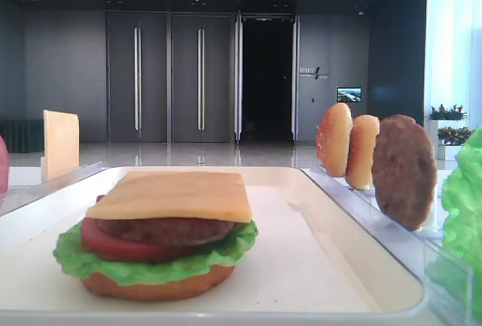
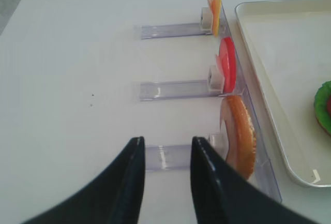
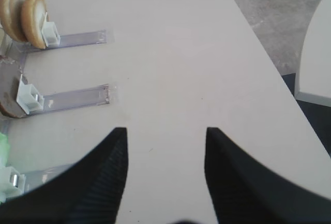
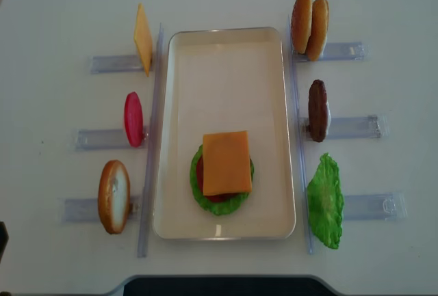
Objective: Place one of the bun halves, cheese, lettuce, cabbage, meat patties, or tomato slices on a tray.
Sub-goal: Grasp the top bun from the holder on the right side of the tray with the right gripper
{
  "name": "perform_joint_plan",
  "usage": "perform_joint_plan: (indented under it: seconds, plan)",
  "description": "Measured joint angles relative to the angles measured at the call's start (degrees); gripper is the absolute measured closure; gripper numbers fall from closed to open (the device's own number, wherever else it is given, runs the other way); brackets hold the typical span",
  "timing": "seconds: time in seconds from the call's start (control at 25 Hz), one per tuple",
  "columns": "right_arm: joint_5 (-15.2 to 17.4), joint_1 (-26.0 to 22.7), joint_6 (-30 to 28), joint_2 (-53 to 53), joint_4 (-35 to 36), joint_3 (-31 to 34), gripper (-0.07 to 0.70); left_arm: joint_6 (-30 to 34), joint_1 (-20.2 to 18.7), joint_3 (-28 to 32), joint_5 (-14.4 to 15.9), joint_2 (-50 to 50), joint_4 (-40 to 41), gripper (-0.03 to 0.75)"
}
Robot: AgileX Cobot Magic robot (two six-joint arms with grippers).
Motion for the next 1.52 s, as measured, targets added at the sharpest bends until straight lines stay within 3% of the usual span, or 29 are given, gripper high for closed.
perform_joint_plan:
  seconds: [1.52]
  plan:
    - [-0.22, 0.00, -0.71, 0.42, 0.00, 0.12, 0.272, 0.00, 0.00, 0.00, 0.12, 0.00, 0.82, 0.533]
